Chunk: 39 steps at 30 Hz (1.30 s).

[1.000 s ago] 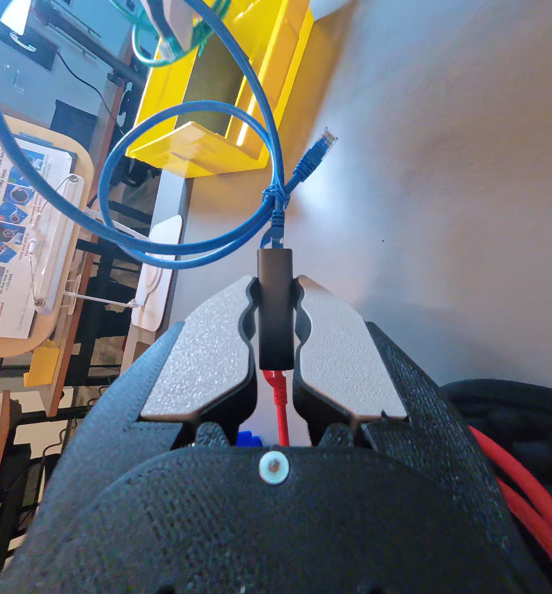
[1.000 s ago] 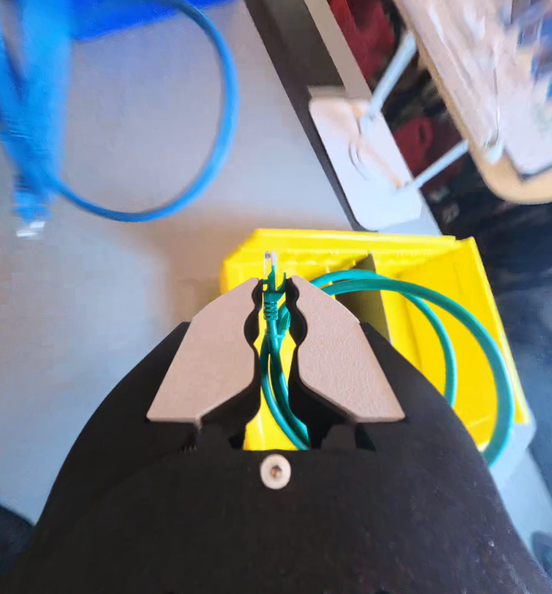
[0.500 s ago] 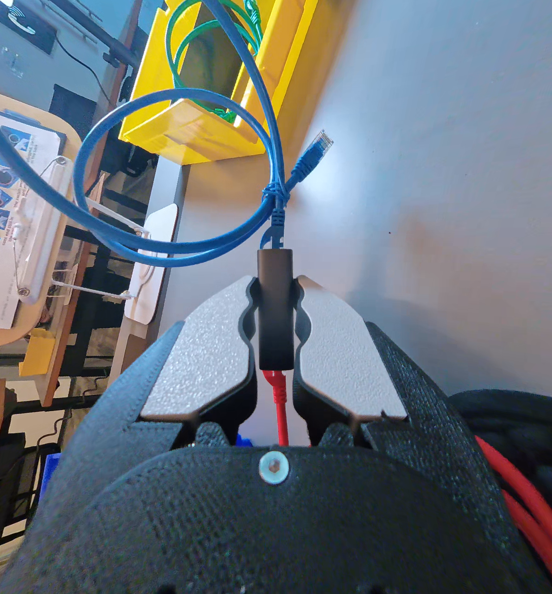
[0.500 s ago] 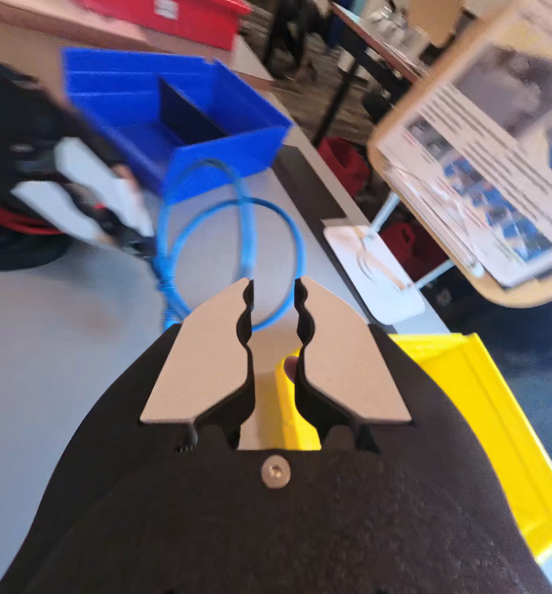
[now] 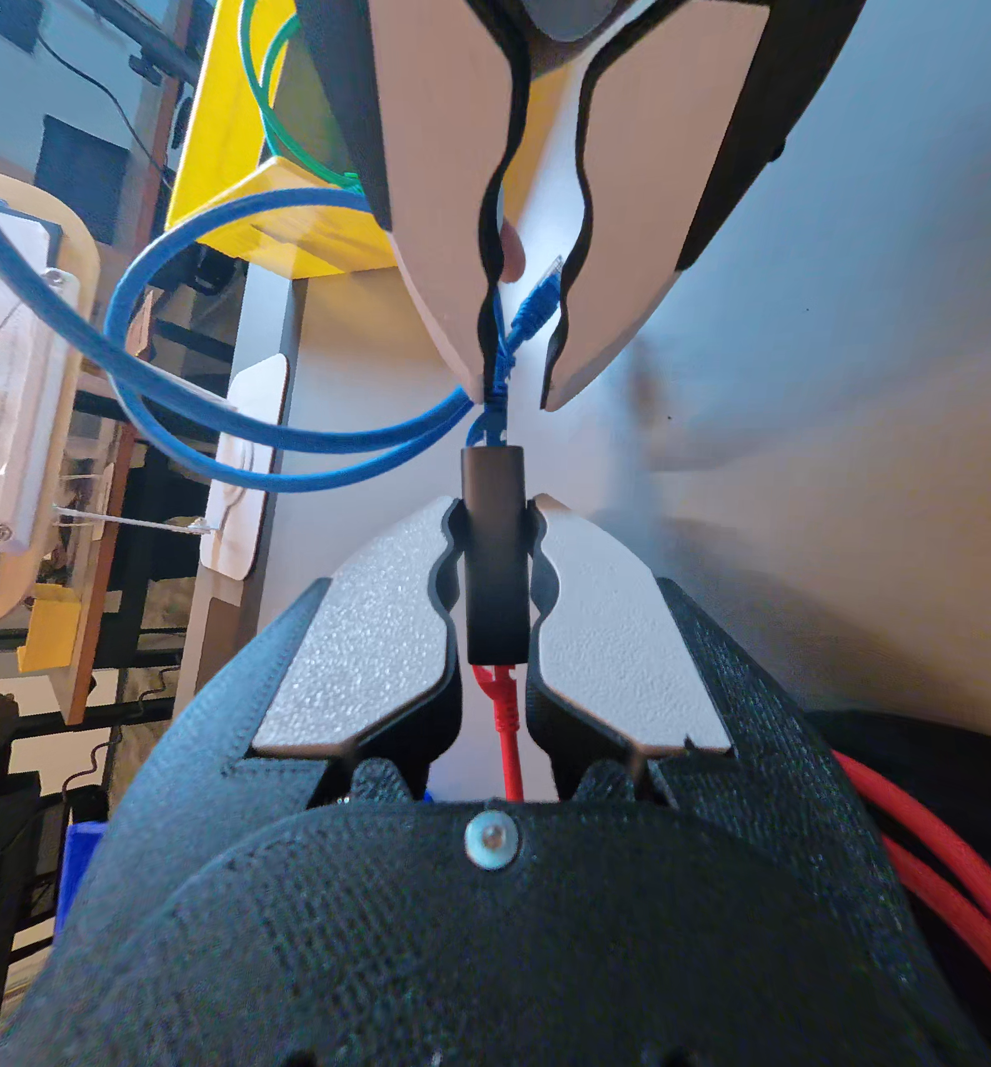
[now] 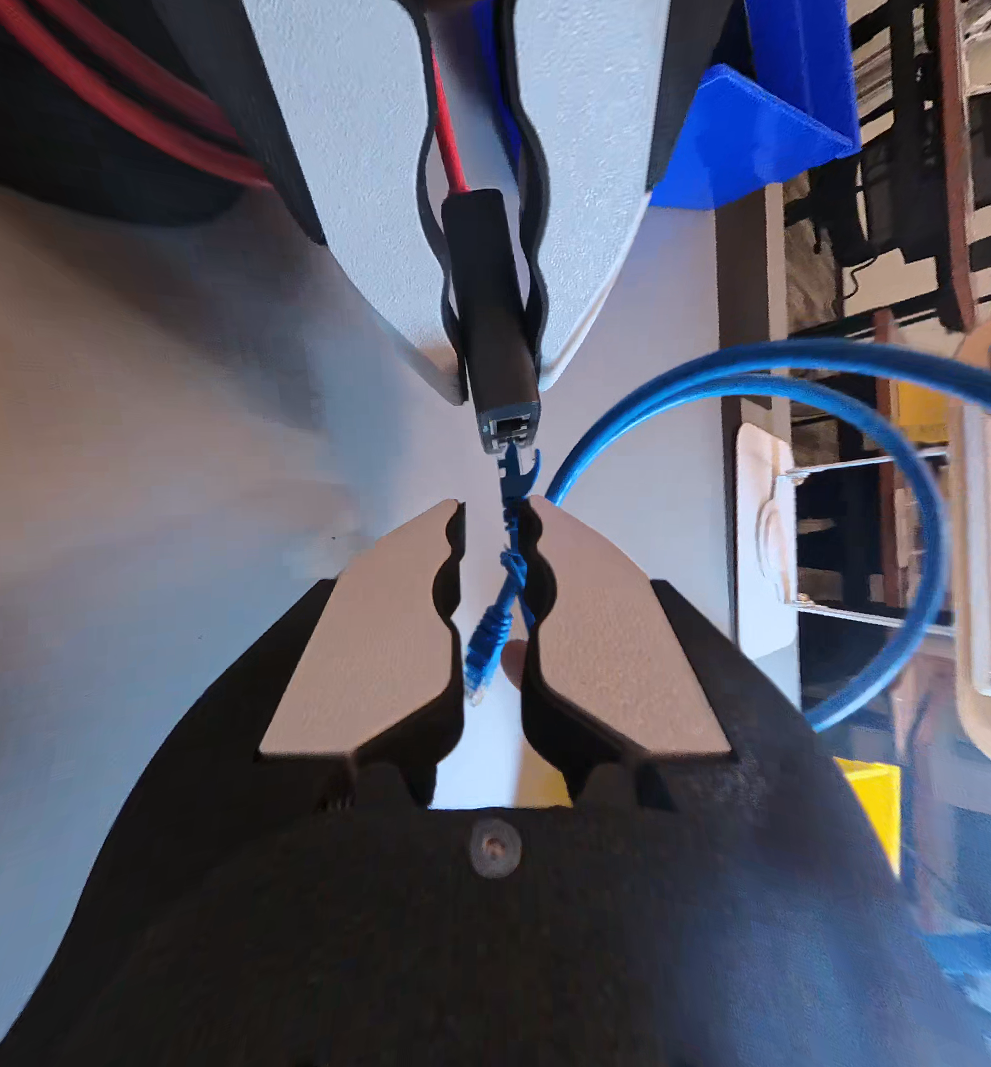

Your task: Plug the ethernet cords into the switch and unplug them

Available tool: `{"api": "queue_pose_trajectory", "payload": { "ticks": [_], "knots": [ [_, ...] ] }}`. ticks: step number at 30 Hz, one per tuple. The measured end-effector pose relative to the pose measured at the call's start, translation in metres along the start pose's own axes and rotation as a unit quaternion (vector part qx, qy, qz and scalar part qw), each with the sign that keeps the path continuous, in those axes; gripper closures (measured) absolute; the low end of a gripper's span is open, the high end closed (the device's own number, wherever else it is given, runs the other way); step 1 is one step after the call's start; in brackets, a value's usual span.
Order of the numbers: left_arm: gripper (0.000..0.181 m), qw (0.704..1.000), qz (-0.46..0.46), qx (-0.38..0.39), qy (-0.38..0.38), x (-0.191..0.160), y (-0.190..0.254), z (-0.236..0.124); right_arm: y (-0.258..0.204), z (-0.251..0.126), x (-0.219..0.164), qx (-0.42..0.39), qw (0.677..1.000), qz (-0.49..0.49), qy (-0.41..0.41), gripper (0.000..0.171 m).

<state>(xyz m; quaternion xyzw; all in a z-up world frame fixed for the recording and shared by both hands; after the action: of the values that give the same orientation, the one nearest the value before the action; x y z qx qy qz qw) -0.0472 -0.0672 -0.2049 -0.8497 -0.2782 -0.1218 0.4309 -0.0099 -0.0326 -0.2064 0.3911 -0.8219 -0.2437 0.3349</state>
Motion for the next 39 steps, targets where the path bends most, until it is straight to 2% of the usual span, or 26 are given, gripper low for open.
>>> {"api": "queue_pose_trajectory", "payload": {
  "ticks": [5,9,12,19,24,33,39],
  "knots": [
    [0.160,1.000,0.009,-0.018,-0.004,-0.001,0.008,0.004,-0.005,0.005,0.001,-0.010,1.000,-0.016,-0.003,0.153],
    [0.160,0.999,0.002,-0.040,0.024,0.009,0.015,0.002,-0.008,0.009,-0.001,0.006,1.000,-0.013,0.001,0.154],
    [0.160,0.998,-0.006,-0.056,0.039,0.013,0.018,-0.001,-0.012,0.009,-0.001,0.031,0.999,-0.003,0.023,0.156],
    [0.160,0.997,-0.008,-0.062,0.054,0.015,0.018,-0.003,-0.013,0.004,-0.001,0.034,0.997,-0.010,0.064,0.157],
    [0.160,0.997,0.030,-0.052,0.049,0.017,0.020,-0.005,-0.016,0.001,0.000,0.020,0.995,-0.054,0.076,0.158],
    [0.159,0.993,0.097,-0.070,0.002,0.016,0.035,0.001,-0.035,-0.003,-0.007,0.004,0.975,-0.220,0.031,0.157],
    [0.159,0.994,0.075,-0.069,0.030,0.032,0.029,-0.005,-0.026,-0.028,-0.009,0.021,0.972,-0.231,0.033,0.157]
  ]
}}
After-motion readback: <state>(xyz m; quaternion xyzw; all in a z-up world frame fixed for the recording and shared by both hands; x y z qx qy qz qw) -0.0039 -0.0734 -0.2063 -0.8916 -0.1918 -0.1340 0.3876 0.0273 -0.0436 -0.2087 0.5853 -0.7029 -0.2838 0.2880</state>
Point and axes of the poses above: each gripper's, where its closed fingertips meet, z out along the fingers, x out of its top, y = z × x across the jaws, the point moved 2 cm from there along -z, back along the fingers, and after that the axes turned 7 degrees about -y, right-handed, at the moved point
